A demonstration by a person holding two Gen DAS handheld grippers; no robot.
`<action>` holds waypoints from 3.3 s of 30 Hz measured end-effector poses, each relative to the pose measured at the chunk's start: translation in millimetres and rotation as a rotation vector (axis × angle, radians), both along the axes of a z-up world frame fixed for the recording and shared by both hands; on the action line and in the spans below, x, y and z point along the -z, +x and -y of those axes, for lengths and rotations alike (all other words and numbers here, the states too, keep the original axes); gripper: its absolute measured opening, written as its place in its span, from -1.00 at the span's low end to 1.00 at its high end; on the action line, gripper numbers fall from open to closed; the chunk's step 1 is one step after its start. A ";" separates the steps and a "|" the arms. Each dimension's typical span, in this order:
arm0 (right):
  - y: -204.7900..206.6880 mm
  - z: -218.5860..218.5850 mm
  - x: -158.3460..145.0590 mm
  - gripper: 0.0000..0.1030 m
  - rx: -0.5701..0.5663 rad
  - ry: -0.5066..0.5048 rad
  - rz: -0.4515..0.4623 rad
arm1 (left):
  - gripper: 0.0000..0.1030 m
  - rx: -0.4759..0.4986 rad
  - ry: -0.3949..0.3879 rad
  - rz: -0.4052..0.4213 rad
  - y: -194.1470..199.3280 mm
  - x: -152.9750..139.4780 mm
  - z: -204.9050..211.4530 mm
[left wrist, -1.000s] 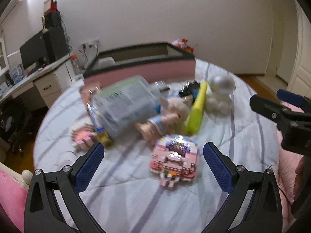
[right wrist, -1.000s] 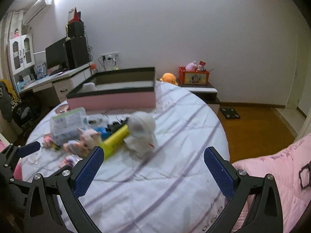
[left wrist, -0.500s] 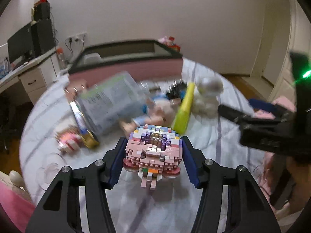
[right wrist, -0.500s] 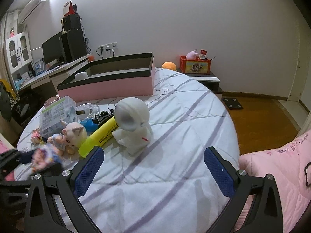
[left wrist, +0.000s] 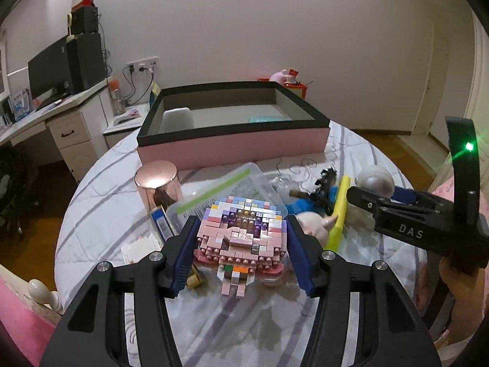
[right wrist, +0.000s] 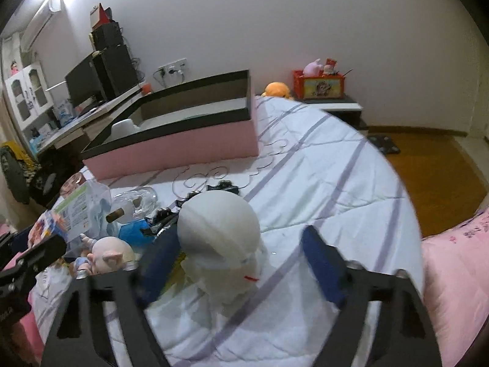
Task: Organize rigid objects
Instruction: 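Grasp the pink block figure with the left gripper while the right grasps the astronaut, then carry both figures into the pink box and open both grippers, then lift both tools back from the box toward the table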
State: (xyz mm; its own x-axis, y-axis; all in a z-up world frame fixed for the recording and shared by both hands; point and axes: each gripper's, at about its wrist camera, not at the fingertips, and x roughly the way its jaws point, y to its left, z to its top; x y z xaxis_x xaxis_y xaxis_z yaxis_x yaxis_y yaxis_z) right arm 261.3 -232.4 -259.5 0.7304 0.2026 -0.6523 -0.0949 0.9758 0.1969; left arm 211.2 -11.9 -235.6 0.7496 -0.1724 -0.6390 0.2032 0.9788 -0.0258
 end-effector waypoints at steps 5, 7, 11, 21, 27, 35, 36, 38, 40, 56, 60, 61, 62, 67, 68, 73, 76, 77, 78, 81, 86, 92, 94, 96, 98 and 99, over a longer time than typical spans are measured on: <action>-1.4 -8.4 -1.5 -0.12 -0.031 -0.036 0.011 | 0.10 -0.010 -0.013 0.010 5.9 -5.6 -3.3; -5.5 -11.7 -4.4 -0.12 -0.030 -0.047 0.029 | 0.10 -0.013 -0.016 0.022 5.2 -9.4 -4.4; -21.6 -18.3 -26.6 -0.12 -0.021 -0.073 0.091 | 0.10 -0.025 -0.017 0.065 -2.1 -24.2 -6.1; -63.3 -59.7 -108.6 -0.12 -0.079 -0.111 0.328 | 0.10 -0.103 -0.014 0.256 -31.7 -85.3 -12.3; -76.8 -73.4 -135.6 -0.12 -0.099 -0.102 0.403 | 0.10 -0.155 0.006 0.347 -50.9 -112.0 -21.4; -81.8 -86.5 -152.5 -0.12 -0.118 -0.103 0.457 | 0.10 -0.170 0.011 0.426 -62.7 -130.5 -27.7; -81.5 -87.2 -153.6 -0.11 -0.120 -0.100 0.461 | 0.10 -0.168 0.008 0.436 -64.5 -132.2 -27.1; -79.9 -90.3 -156.0 -0.11 -0.123 -0.105 0.468 | 0.10 -0.166 0.012 0.444 -62.9 -135.7 -27.8; -78.6 -91.6 -157.3 -0.11 -0.127 -0.104 0.471 | 0.10 -0.164 0.013 0.452 -59.7 -138.1 -27.9; -7.2 -90.8 -146.5 -0.12 -0.120 -0.120 0.388 | 0.10 -0.083 0.019 0.350 40.5 -127.8 -18.5; 38.5 -88.8 -128.3 -0.11 -0.127 -0.127 0.306 | 0.10 -0.040 0.006 0.237 95.9 -109.9 -15.5; 51.6 -89.0 -121.0 -0.11 -0.131 -0.130 0.278 | 0.10 -0.026 0.010 0.201 114.1 -102.5 -13.0; 62.4 -86.3 -115.0 -0.11 -0.134 -0.125 0.259 | 0.10 -0.021 0.013 0.179 125.1 -96.9 -11.0; 119.6 -81.5 -82.4 -0.11 -0.126 -0.143 0.133 | 0.10 0.004 0.057 0.026 190.8 -61.6 3.8; 131.5 -81.0 -76.1 -0.11 -0.129 -0.141 0.106 | 0.10 0.005 0.077 -0.003 201.6 -56.3 7.0; 173.2 -80.1 -53.5 -0.11 -0.127 -0.176 0.001 | 0.11 0.005 0.115 -0.098 247.7 -31.5 12.2; 189.7 -79.6 -41.5 -0.11 -0.131 -0.188 -0.056 | 0.11 -0.003 0.136 -0.135 260.5 -19.4 13.8; 195.1 -79.1 -36.7 -0.11 -0.134 -0.191 -0.081 | 0.12 -0.005 0.139 -0.135 260.7 -17.5 13.6; 195.9 -79.2 -34.6 -0.11 -0.133 -0.192 -0.082 | 0.12 -0.007 0.141 -0.138 262.1 -15.4 13.8; 196.5 -76.5 -33.0 -0.11 -0.128 -0.193 -0.085 | 0.37 -0.017 0.105 -0.136 262.9 -16.7 7.0; 202.9 -69.6 -35.2 0.14 -0.108 -0.168 -0.081 | 0.73 -0.057 0.105 -0.094 255.3 -24.6 -0.7; 178.8 -59.1 -59.6 0.56 -0.086 -0.118 -0.018 | 0.89 -0.098 0.063 -0.002 216.2 -52.0 -18.1; 163.3 -59.3 -72.6 0.56 -0.088 -0.122 0.018 | 0.98 -0.103 0.049 0.048 193.3 -65.1 -22.8; 143.0 -59.5 -87.6 0.58 -0.090 -0.115 0.064 | 0.99 -0.121 0.054 0.096 172.5 -75.6 -26.4; 119.2 -60.7 -101.4 0.61 -0.092 -0.109 0.113 | 0.99 -0.139 0.054 0.157 144.7 -87.8 -29.3; 106.4 -62.8 -107.5 0.67 -0.091 -0.108 0.142 | 0.99 -0.145 0.053 0.177 133.3 -91.9 -30.4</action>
State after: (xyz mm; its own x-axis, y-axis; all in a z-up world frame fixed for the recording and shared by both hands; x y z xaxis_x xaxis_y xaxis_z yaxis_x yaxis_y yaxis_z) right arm 367.7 -169.7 -152.0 0.7982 0.2063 -0.5659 -0.2032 0.9767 0.0695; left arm 344.5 18.4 -143.7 0.8653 -0.0247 -0.5007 0.0574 0.9971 0.0501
